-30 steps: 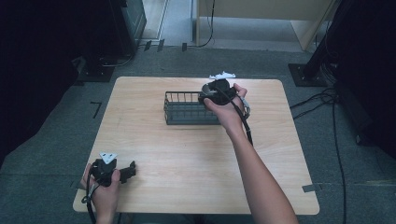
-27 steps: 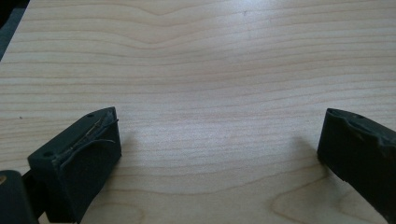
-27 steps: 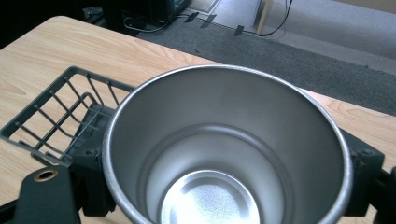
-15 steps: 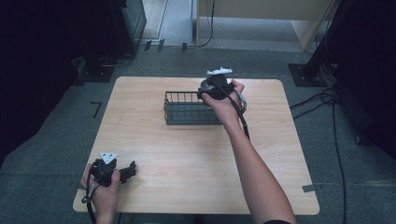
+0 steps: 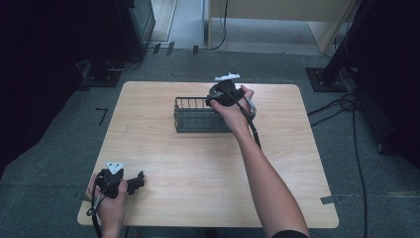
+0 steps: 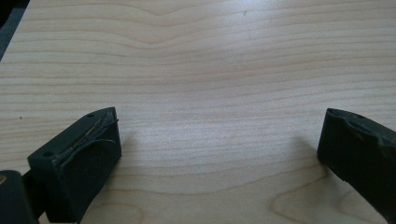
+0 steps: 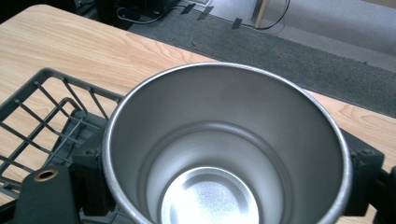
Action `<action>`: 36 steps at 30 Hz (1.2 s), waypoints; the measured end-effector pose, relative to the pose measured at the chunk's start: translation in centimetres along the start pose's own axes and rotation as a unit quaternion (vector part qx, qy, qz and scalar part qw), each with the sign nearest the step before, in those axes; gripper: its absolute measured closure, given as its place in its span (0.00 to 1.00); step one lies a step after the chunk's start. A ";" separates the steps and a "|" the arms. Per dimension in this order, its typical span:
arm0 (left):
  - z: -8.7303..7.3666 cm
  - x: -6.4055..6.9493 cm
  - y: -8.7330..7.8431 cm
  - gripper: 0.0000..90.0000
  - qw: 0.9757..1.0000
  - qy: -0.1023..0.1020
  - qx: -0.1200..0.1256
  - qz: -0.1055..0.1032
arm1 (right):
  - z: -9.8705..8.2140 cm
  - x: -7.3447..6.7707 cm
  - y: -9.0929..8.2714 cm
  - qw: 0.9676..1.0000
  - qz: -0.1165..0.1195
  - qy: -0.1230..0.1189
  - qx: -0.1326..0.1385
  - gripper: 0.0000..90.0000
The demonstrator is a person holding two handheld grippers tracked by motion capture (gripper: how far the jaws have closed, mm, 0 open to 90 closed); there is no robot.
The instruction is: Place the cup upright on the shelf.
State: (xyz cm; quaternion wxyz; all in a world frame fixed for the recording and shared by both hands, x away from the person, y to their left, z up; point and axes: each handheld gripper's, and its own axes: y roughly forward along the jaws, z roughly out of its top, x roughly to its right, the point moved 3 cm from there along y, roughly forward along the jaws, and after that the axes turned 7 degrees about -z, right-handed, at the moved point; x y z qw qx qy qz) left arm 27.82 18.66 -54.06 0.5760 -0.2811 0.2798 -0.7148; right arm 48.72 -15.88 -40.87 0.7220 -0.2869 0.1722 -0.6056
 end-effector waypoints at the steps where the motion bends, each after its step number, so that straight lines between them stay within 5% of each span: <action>1: 0.0 0.0 0.0 0.00 1.000 0.000 0.000 0.000 | -0.1 -0.1 0.1 1.000 0.000 -0.001 -0.001 0.17; 36: 0.0 0.0 0.0 0.00 1.000 0.000 0.000 0.000 | -2.8 -1.2 1.9 0.999 0.006 -0.012 -0.035 0.17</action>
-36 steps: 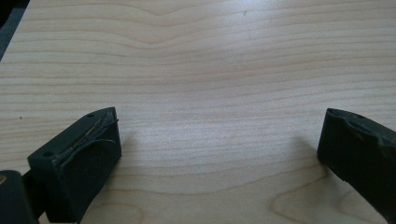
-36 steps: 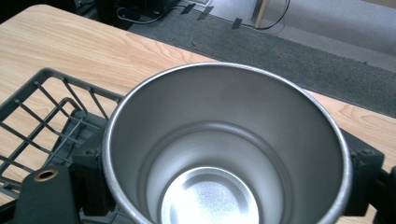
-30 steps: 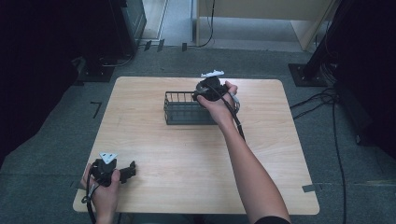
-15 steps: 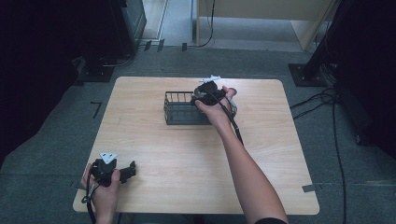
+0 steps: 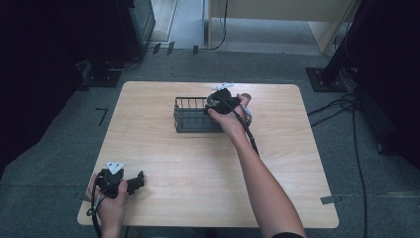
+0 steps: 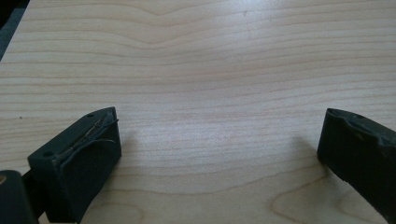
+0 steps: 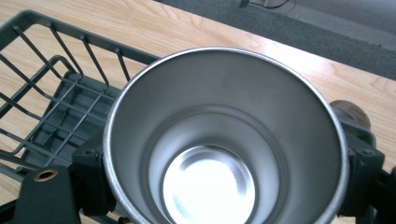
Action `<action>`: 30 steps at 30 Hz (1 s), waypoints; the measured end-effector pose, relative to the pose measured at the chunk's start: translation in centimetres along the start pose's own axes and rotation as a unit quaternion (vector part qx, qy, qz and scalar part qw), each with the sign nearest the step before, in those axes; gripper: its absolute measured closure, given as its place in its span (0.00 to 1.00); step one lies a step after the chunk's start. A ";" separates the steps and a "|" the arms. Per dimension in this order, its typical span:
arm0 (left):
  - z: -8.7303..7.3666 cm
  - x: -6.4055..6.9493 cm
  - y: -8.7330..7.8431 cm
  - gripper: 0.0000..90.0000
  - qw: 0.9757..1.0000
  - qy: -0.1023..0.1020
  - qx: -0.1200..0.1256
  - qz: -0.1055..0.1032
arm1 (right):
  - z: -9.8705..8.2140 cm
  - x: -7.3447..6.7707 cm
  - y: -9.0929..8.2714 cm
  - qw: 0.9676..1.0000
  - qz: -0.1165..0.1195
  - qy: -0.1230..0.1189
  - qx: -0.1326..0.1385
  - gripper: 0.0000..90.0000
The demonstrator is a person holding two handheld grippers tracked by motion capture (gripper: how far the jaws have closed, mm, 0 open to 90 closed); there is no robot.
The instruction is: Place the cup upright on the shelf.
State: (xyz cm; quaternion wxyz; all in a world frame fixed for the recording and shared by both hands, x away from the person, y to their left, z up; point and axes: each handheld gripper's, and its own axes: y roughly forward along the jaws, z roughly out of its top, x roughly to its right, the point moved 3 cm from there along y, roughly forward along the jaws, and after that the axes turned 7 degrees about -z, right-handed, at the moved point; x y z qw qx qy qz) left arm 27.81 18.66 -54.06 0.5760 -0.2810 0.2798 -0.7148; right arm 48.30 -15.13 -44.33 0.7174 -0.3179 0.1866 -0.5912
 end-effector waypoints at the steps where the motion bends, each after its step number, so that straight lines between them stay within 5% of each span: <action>1: 0.0 0.0 0.0 0.00 1.000 0.000 0.000 0.000 | -0.1 0.0 0.1 1.000 0.001 0.001 -0.002 0.17; 15: 0.0 0.0 0.0 0.00 1.000 0.000 0.000 0.000 | -0.5 0.3 0.0 1.000 0.012 0.008 -0.021 0.13; 20: 0.0 0.0 0.0 0.00 1.000 0.000 0.000 0.000 | -0.4 0.5 -0.5 1.000 0.016 0.006 -0.018 0.02; 30: 0.0 0.0 0.0 0.00 1.000 0.000 0.000 0.000 | -0.3 1.1 -1.6 1.000 0.017 0.015 -0.008 0.00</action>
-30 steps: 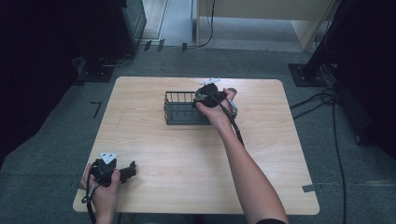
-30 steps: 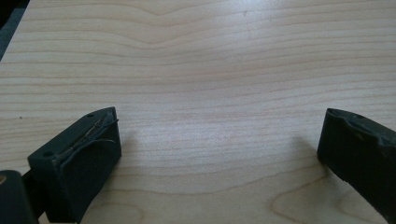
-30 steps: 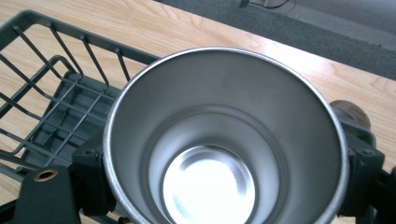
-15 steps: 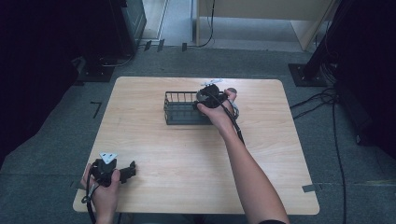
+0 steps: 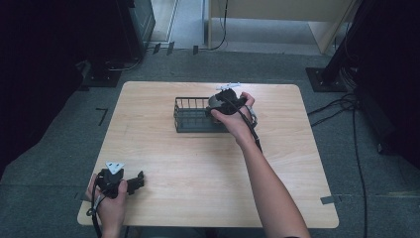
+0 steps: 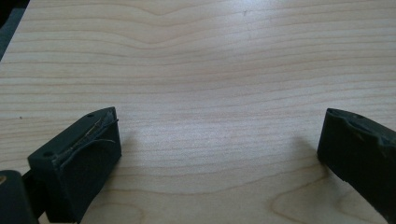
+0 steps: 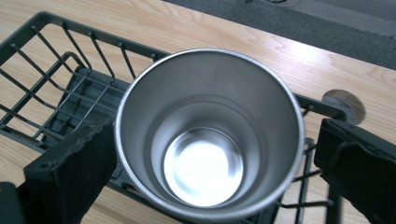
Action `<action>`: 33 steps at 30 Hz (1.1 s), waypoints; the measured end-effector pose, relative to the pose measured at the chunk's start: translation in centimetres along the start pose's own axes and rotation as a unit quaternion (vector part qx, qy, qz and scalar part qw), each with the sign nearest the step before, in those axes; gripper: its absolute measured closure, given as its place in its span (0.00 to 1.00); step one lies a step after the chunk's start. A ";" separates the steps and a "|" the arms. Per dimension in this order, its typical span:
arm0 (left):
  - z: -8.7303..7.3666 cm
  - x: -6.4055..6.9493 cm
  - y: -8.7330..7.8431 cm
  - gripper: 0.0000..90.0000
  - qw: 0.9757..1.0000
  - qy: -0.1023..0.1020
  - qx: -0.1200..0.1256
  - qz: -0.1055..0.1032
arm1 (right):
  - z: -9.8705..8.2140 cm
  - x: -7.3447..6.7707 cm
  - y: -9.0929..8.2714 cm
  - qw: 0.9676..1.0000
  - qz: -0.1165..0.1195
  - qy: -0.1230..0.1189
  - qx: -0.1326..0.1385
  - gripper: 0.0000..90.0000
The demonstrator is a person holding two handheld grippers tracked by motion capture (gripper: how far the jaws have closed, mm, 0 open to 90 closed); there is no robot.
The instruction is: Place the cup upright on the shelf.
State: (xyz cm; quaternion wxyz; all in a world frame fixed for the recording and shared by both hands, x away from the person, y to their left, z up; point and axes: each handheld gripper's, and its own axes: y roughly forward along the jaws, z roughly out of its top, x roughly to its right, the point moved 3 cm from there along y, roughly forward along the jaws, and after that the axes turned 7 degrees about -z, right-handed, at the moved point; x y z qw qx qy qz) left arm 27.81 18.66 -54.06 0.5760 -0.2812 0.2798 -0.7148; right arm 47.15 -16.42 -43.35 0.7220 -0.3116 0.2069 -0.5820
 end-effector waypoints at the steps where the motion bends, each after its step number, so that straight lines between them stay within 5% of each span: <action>1: 0.0 0.0 0.0 0.00 1.000 0.000 0.000 0.000 | 0.0 0.1 -0.2 1.000 -0.002 0.000 0.003 0.00; 33: 0.0 0.0 0.0 0.00 1.000 0.000 0.000 0.000 | -4.7 5.4 -5.4 0.999 -0.010 0.022 0.041 0.00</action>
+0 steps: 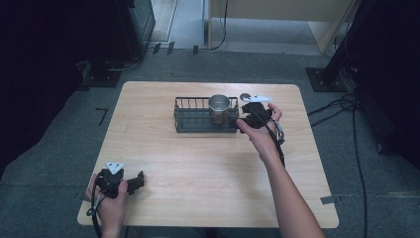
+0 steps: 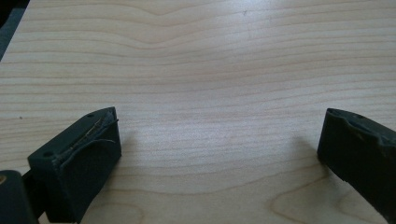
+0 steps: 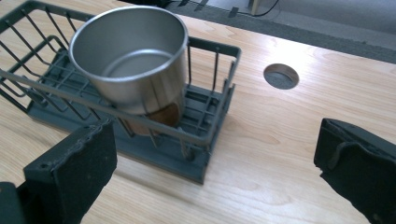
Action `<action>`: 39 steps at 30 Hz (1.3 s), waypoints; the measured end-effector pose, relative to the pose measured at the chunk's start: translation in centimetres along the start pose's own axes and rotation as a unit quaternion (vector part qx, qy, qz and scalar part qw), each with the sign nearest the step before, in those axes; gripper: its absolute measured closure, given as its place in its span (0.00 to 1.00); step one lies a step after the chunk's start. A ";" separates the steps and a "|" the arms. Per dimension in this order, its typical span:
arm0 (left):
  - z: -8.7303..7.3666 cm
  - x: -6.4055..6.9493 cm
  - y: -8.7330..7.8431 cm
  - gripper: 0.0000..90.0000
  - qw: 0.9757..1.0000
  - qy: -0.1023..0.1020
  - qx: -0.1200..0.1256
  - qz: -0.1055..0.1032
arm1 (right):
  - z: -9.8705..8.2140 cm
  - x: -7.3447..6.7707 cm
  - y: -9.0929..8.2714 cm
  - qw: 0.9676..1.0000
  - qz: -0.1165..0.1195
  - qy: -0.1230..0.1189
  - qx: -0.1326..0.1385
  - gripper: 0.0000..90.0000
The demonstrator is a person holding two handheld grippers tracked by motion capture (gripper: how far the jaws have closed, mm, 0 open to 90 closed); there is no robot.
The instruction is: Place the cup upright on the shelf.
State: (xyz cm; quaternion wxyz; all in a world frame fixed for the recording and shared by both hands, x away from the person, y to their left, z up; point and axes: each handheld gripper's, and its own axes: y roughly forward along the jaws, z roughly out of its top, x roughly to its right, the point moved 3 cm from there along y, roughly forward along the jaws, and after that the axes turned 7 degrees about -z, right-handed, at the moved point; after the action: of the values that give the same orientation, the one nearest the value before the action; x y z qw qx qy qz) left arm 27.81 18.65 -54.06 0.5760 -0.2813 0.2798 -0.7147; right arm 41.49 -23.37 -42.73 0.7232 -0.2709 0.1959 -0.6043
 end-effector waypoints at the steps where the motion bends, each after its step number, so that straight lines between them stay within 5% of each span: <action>1: 0.0 0.0 0.0 0.00 1.000 0.000 0.000 0.000 | -0.2 0.2 -0.1 1.000 0.000 0.001 0.001 0.00; 39: 0.0 0.0 0.0 0.00 1.000 0.000 0.001 0.000 | -9.0 5.9 -2.4 0.999 -0.018 0.047 -0.021 0.00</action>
State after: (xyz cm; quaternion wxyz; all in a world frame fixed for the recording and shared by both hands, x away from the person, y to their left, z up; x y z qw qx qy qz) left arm 27.82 18.65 -54.07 0.5765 -0.2806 0.2790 -0.7149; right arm 35.30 -30.83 -47.94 0.6968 -0.2606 0.2371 -0.6248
